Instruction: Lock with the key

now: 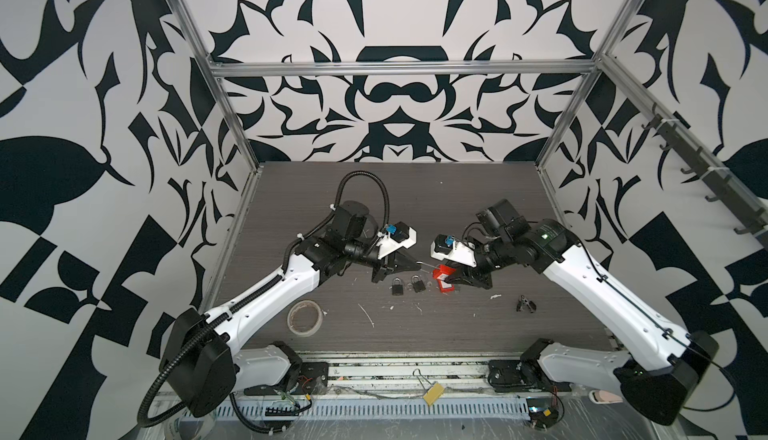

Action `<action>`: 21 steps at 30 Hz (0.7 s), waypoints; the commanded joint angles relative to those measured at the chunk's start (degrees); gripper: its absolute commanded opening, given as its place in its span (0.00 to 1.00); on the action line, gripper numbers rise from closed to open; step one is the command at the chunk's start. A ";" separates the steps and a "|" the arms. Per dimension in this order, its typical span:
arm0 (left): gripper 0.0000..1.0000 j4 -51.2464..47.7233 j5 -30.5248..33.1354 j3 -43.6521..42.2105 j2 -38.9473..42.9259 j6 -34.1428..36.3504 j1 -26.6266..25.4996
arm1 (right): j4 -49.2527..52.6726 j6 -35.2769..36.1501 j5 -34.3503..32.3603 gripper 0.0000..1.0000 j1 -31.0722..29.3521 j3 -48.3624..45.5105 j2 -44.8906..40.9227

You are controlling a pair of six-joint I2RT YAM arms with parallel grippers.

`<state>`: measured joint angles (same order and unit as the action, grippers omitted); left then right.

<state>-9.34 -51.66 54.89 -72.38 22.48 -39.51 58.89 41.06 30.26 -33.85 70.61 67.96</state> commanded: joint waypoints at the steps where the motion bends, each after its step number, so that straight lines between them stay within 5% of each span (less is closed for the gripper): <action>1: 0.00 1.96 -2.92 -0.58 0.87 0.03 -0.21 | 0.82 0.31 2.25 0.27 -0.30 3.01 0.14; 21: 0.00 6.70 -0.94 -2.67 -0.16 0.97 -3.73 | -2.38 -1.05 8.30 0.14 -0.28 6.91 3.30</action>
<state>-5.37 -51.55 53.45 -72.47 22.20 -41.89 62.35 41.01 34.76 -33.87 74.17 71.02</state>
